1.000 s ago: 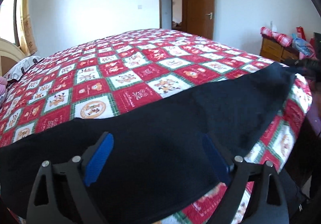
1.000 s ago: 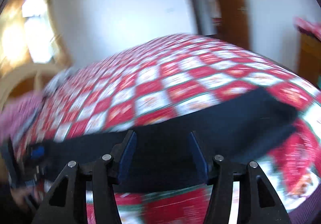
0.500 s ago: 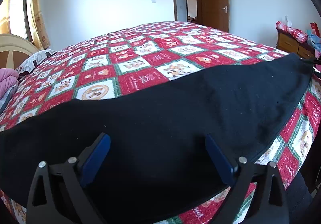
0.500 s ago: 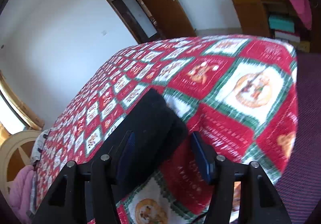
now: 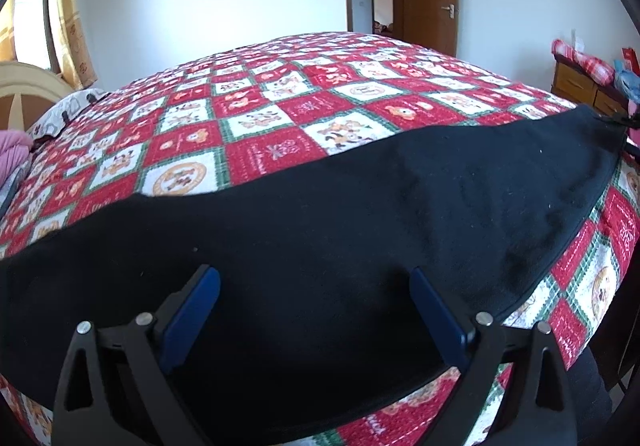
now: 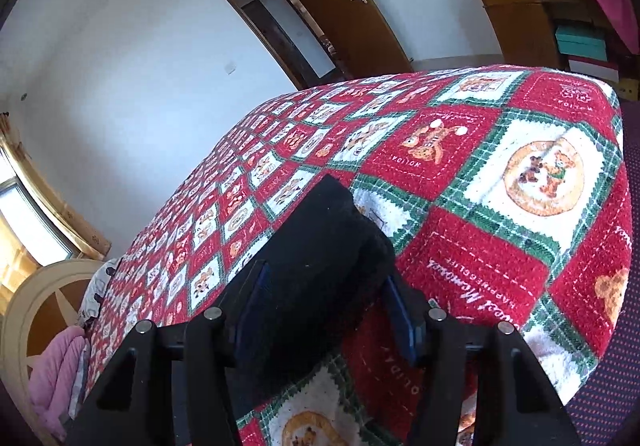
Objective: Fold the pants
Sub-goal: 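Close the right gripper on the end of the black pants, then lift the pants end with the right gripper and fold it toward the left gripper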
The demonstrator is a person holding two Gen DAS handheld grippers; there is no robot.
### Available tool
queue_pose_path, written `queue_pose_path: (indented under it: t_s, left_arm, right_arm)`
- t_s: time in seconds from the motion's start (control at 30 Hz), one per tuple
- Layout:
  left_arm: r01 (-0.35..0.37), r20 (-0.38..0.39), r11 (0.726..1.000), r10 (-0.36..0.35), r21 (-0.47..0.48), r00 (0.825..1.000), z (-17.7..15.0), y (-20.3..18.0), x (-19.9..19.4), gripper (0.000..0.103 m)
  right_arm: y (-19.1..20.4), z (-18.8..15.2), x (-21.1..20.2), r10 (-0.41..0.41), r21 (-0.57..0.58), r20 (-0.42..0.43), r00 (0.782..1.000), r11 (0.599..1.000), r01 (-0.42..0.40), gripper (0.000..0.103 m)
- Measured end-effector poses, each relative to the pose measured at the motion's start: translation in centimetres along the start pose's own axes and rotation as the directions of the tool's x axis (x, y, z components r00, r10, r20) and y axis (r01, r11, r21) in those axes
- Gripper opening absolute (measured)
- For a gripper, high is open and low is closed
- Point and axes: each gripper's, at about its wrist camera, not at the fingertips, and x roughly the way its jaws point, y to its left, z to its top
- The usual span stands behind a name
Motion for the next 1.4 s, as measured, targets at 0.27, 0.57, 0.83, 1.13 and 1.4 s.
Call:
queue_pose_path:
  t_s: [0.27,0.57,0.83,1.13,1.4]
  left_arm:
    - [0.034,0.009,0.999,-0.034,-0.006,0.999,0.5,-1.4,0.8,0.099]
    - [0.051,0.037,0.999,-0.05,-0.008,0.998,-0.5,-1.6,0.9,0.103]
    - [0.069,0.047,0.997,-0.067,-0.033,0.997,-0.7,-1.3,0.5,0.103]
    - [0.105,0.048,0.99,-0.101,-0.099,0.994,-0.9,-0.1,-0.2,0.103]
    - [0.117,0.047,0.98,-0.111,-0.161,0.993,-1.3,1.2,-1.0,0.103]
  right_arm:
    - [-1.6,0.3,-0.7,0.061,0.105,0.006,0.998,0.993,-0.061,0.057]
    - [-1.5,0.4,-0.3,0.057,0.074,-0.009,0.998,0.996,-0.056,0.021]
    - [1.9,0.9,-1.2,0.124,-0.079,0.038,0.992,0.989,-0.121,0.009]
    - [9.8,-1.3,-2.5,0.239,-0.353,-0.005,0.971,0.908,-0.226,0.009]
    - [17.9,-4.6,-1.8,0.306,-0.52,-0.136,0.942,0.788,-0.331,0.008]
